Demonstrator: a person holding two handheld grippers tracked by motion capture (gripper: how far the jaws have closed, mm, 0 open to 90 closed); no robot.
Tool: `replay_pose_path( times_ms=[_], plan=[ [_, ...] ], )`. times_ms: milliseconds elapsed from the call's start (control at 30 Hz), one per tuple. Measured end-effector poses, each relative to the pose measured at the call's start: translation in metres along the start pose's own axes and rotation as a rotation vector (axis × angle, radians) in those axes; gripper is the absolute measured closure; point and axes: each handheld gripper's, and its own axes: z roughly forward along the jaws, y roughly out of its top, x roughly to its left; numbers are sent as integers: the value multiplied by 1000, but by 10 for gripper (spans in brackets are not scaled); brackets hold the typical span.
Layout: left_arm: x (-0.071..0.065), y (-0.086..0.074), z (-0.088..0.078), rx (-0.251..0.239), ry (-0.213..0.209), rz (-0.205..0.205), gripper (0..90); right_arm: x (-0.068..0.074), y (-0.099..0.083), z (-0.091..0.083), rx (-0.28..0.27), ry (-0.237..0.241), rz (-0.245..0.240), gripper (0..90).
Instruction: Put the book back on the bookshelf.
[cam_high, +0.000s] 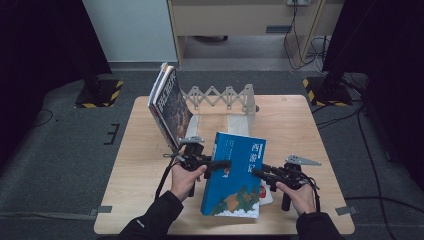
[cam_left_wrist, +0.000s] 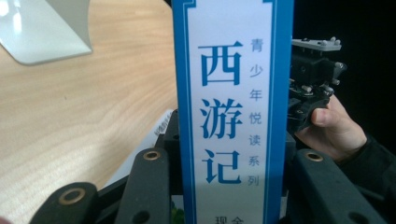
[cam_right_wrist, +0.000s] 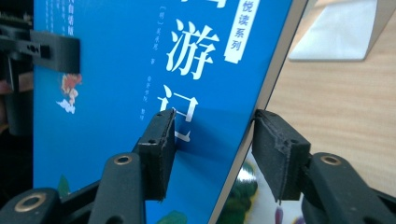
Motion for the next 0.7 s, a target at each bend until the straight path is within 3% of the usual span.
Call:
replay_pose_path(
  times_ms=[167, 367, 600, 700],
  plan=[
    [2, 3, -5, -49, -12, 20, 617, 1, 11, 2, -33, 0, -9, 531],
    [-1, 6, -11, -116, -17, 112, 615, 5, 25, 2, -96, -2, -43, 569],
    [1, 0, -11, -73, 24, 165, 607, 9, 24, 5, -68, -17, -102, 591],
    [4, 0, -9, -66, 33, 159, 604, 9, 23, 4, -63, -20, -112, 597]
  ],
)
